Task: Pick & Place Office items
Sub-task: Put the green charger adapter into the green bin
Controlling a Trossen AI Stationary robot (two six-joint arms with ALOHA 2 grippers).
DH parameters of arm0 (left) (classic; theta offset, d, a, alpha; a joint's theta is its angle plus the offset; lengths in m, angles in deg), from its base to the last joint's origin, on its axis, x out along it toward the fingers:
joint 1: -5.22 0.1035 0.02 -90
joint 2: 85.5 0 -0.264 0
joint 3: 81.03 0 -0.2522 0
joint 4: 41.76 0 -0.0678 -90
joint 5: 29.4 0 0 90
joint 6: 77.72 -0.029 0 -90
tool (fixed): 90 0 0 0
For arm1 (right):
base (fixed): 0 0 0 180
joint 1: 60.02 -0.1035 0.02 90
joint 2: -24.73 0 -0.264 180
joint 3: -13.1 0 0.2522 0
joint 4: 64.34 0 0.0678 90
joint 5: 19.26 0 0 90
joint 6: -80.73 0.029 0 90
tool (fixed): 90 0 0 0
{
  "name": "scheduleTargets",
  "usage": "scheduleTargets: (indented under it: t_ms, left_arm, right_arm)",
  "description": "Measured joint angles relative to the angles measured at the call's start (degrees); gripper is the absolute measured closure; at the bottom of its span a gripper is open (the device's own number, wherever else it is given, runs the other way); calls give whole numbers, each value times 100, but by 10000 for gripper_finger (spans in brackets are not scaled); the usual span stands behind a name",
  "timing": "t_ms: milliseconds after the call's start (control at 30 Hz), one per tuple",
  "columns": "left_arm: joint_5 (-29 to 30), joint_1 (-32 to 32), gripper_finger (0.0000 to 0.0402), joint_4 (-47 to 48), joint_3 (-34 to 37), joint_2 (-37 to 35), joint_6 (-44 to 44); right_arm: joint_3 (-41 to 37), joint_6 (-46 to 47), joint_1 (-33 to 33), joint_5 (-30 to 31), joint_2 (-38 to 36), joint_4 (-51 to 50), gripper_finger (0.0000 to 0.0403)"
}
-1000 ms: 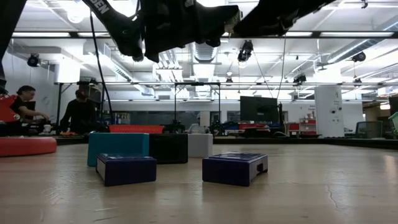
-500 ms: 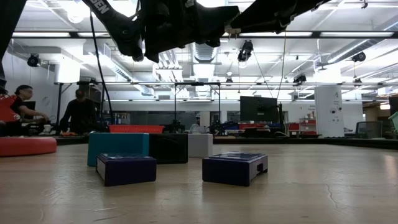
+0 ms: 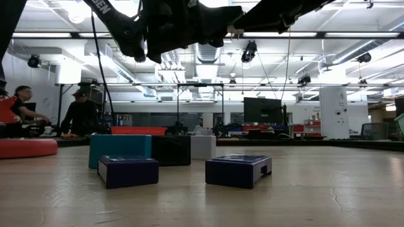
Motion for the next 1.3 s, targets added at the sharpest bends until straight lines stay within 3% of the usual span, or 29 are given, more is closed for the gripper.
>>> scheduleTargets:
  t_ms: [1300]
  left_arm:
    - [259,-38,243,164,-31,2,446]
  right_arm:
    - [0,-38,4,-2,2,-65,284]
